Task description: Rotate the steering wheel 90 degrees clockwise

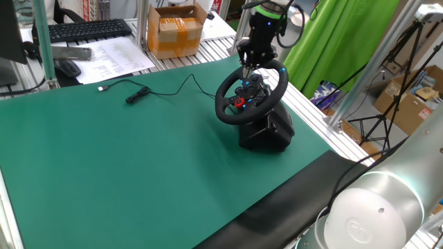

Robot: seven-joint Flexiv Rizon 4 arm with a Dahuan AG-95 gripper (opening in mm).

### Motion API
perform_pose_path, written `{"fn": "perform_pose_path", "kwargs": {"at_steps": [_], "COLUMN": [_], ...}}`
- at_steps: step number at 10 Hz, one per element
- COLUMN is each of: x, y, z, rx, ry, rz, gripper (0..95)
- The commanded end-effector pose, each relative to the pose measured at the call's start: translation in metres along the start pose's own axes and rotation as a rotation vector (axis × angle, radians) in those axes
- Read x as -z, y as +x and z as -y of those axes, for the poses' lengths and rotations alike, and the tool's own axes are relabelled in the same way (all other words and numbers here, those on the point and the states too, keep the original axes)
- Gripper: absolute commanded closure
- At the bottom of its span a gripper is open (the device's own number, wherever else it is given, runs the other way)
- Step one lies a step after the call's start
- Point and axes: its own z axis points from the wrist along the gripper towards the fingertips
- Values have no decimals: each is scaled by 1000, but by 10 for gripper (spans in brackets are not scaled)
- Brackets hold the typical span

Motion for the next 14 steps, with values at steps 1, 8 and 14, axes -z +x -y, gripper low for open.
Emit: {"fn": "perform_pose_path", "kwargs": {"at_steps": [1, 8, 14], "x": [13, 45, 39], "y": [-7, -44, -54], "z": [2, 48, 110], "rx": [29, 92, 158], "ry": [20, 36, 8], "rz": [-52, -83, -57], "gripper": [760, 380, 380]}}
